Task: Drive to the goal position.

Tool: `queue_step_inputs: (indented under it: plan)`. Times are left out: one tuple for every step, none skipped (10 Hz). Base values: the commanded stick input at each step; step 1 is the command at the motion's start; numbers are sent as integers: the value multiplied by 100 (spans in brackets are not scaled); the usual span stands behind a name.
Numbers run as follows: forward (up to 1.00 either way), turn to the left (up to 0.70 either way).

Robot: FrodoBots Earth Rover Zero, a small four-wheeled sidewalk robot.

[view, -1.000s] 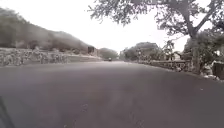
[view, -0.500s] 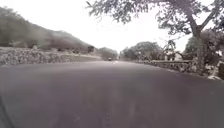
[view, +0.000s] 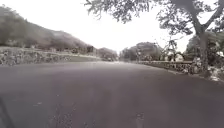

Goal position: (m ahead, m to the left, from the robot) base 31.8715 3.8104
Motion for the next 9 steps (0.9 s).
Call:
queue_step_inputs:
  plan:
    - [70,0]
    - [70,0]
    - [70,0]
    - [70,0]
    - [70,0]
    - [70,0]
    - [70,0]
    - [70,0]
    - [70,0]
